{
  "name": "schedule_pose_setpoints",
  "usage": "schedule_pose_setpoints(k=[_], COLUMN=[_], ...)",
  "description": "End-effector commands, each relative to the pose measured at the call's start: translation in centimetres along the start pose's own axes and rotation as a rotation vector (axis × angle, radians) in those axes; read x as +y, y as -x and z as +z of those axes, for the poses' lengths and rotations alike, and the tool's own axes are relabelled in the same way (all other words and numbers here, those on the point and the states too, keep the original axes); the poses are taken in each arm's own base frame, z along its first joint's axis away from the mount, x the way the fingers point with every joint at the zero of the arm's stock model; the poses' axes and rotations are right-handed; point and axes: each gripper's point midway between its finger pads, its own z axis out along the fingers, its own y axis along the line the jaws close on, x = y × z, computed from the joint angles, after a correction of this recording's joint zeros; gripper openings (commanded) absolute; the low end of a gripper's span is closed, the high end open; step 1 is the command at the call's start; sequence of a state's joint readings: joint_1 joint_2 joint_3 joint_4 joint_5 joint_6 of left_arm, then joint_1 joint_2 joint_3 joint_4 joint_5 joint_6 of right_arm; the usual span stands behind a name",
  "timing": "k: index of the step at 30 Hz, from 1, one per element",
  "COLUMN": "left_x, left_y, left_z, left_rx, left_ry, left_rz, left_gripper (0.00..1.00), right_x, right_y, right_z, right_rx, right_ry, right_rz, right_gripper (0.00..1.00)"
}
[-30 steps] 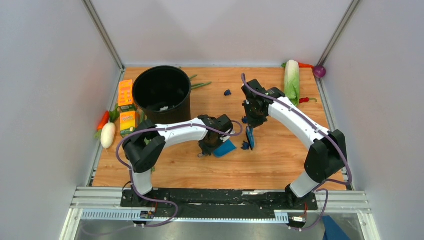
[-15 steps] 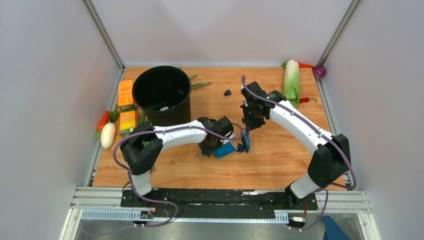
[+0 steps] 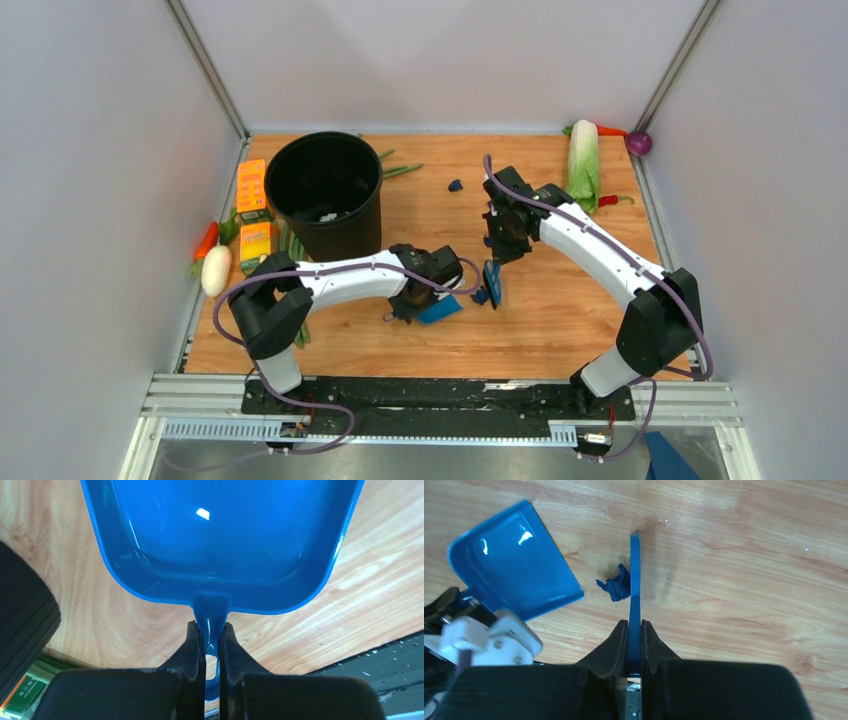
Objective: Sweep away the paper scraps from the table
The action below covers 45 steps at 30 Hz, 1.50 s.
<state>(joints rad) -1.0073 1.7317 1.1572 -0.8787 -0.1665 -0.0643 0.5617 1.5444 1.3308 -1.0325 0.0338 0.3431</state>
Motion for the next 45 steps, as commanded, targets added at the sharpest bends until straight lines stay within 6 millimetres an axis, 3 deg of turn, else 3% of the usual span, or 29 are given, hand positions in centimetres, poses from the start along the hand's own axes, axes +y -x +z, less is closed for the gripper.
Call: schedule_pose_setpoints(k=[1, 8, 18, 24, 28, 32, 36, 40, 45], left_x=[-2.3, -3.3, -4.0, -4.0, -4.0, -3.9, -3.9, -4.0, -4.0], left_y=[0.1, 0.9, 2.9, 3.3, 3.4, 3.2, 3.0, 2.7, 2.5], left_z=[-1.1, -0.8, 0.0, -0.1, -0.3, -0.5, -0.6, -0.5, -0.6], left_rx=[-0.008, 0.025, 0.009, -0.006, -0.014, -0.015, -0.015, -0.004, -0.004], left_ry=[-0.035, -0.064, -0.085, -0.084, -0.083, -0.081, -0.083, -0.089, -0.090], left_rz=[0.070, 0.104, 0.097, 0.092, 0.091, 0.089, 0.087, 0.087, 0.087], left_gripper=[0.00, 0.00, 0.00, 0.00, 0.00, 0.00, 0.00, 0.00, 0.00], right_x=[0.7, 1.2, 5.7, 7.8, 9.0, 8.2, 4.9, 2.0, -2.1], right_y=[1.1, 1.5, 1.2, 0.9, 1.4, 2.9, 4.1, 4.2, 2.7], right_z=[-1.2, -1.2, -2.5, -4.6, -7.1, -9.4, -9.7, -8.8, -5.5], right_rx=[-0.059, -0.070, -0.073, -0.077, -0.122, -0.209, -0.287, -0.282, -0.175], right_ry=[0.032, 0.049, 0.231, 0.371, 0.456, 0.458, 0.350, 0.221, -0.029], right_rz=[0.015, 0.034, 0.002, -0.012, -0.028, -0.021, 0.038, 0.070, 0.082], right_gripper=[0.00, 0.00, 0.00, 0.00, 0.00, 0.00, 0.00, 0.00, 0.00])
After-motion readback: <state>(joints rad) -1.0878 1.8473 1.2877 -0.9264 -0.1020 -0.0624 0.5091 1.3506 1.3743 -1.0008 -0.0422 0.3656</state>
